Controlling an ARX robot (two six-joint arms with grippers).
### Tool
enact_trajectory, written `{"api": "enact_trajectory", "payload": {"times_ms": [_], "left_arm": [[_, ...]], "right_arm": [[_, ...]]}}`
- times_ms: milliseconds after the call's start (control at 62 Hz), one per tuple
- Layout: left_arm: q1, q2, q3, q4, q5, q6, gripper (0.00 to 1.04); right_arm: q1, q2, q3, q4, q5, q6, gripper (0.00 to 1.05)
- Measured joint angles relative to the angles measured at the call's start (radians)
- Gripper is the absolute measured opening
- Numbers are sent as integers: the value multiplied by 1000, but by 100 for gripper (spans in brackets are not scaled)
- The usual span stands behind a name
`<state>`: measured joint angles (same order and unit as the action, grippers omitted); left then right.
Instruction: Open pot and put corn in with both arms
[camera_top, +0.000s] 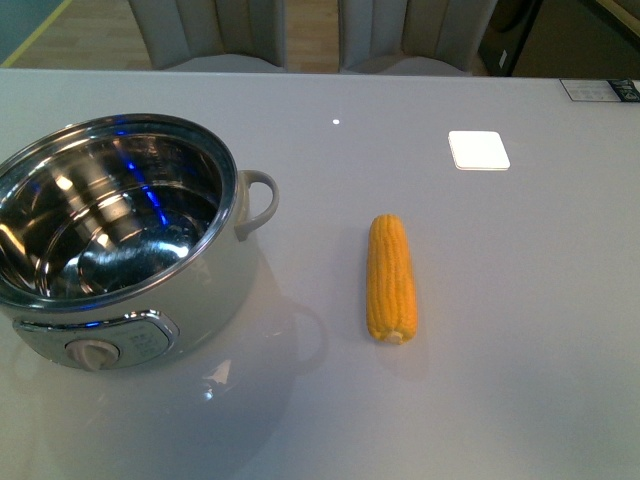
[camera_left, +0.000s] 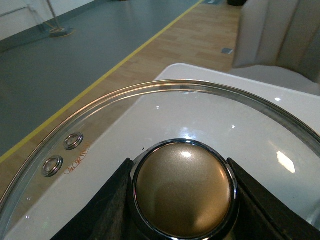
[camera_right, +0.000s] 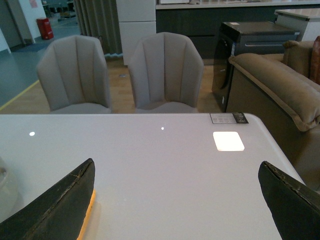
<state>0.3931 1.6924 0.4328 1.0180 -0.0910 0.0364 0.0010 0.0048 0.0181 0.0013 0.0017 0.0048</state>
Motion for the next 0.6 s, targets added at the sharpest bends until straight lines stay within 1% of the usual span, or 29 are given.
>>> {"api": "enact_trajectory", "payload": {"times_ms": [129, 193, 451, 596], "left_arm": [[74, 109, 0, 77, 44, 10, 45], [93, 166, 2, 119, 63, 10, 45], [127, 397, 65, 269, 117, 19, 45], [141, 493, 103, 316, 117, 12, 45]], "right_arm": [[0, 0, 0, 0, 0, 0, 96], [0, 0, 0, 0, 0, 0, 96], [0, 0, 0, 0, 0, 0, 96], [0, 0, 0, 0, 0, 0, 96]]}}
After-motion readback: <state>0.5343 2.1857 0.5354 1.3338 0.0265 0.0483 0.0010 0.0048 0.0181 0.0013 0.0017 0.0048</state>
